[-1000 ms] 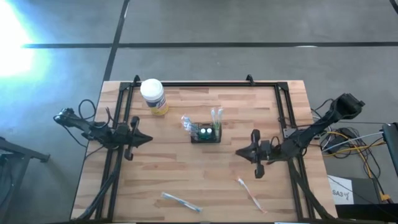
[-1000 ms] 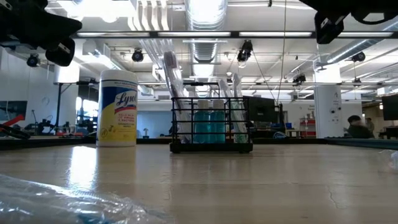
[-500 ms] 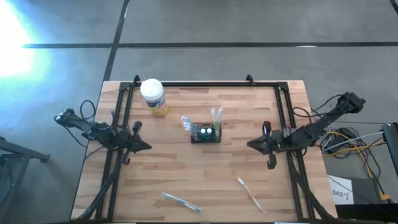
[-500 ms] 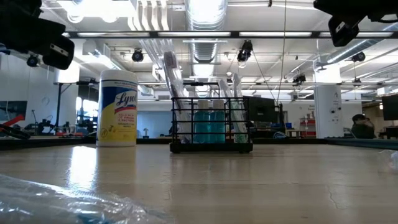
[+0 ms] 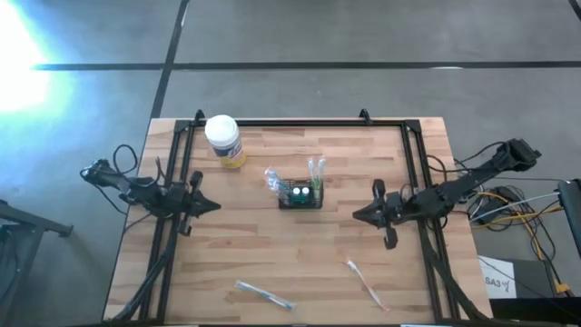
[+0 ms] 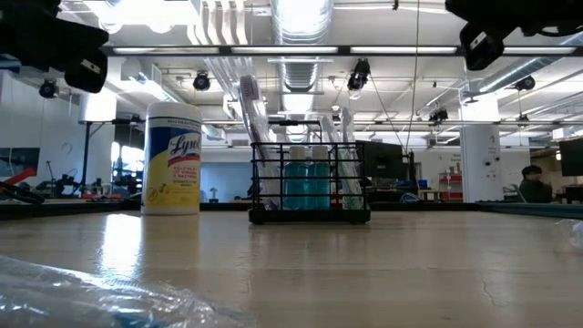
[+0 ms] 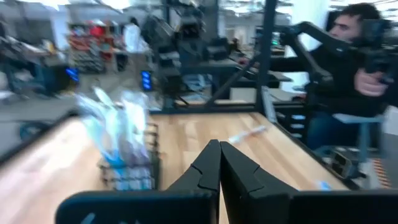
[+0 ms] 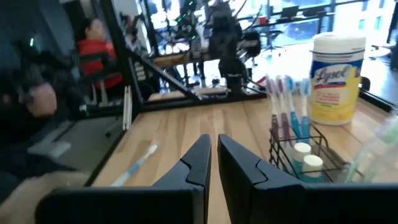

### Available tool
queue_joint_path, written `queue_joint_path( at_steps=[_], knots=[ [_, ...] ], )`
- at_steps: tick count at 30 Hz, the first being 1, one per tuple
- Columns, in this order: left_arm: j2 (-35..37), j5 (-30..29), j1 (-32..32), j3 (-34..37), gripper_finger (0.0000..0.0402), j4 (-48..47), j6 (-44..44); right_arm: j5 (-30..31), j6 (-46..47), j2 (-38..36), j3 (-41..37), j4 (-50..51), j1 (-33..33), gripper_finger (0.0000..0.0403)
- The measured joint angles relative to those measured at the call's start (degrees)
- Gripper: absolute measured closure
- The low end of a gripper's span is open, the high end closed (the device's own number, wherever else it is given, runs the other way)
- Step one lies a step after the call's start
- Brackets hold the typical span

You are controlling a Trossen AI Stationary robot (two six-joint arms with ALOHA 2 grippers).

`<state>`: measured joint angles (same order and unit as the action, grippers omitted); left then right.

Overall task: Pick & Place toothbrushing station
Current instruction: Put the orange toothbrush into the black mesh organizer

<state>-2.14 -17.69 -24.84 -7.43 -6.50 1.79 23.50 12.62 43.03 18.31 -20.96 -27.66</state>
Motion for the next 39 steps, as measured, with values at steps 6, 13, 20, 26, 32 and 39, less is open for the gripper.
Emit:
queue_joint_path(
  at_steps=[6, 13, 20, 26, 32, 39],
  knots=[
    [1.92, -3.72, 0.0, -2.54, 0.0395, -0.79, -1.86, -3.98, -5.31, 0.51, 0.0, -0.42, 5.26, 0.0375],
    [2.11, -6.85, 0.0, -7.12, 0.0395, -7.21, -2.73, -4.17, -9.85, -7.66, 0.0, 1.61, 6.36, 0.0375],
    [2.13, -9.12, 0.0, -7.42, 0.0394, -7.47, -5.02, -4.04, -11.05, -14.76, 0.0, 9.84, 6.36, 0.0375],
    [2.13, -9.34, 0.02, -7.28, 0.0398, -7.21, -3.99, -3.94, -14.67, -19.45, -0.09, 12.28, 6.36, 0.0375],
    [2.13, -9.24, 0.02, -6.25, 0.0397, -7.23, -1.61, -3.63, -16.33, -24.29, -0.2, 15.6, 6.34, 0.0375],
    [2.15, -8.75, 0.02, -2.63, 0.0393, -7.14, -2.26, -9.88, -16.49, -30.24, -1.81, 21.13, 6.29, 0.0375]
  ],
)
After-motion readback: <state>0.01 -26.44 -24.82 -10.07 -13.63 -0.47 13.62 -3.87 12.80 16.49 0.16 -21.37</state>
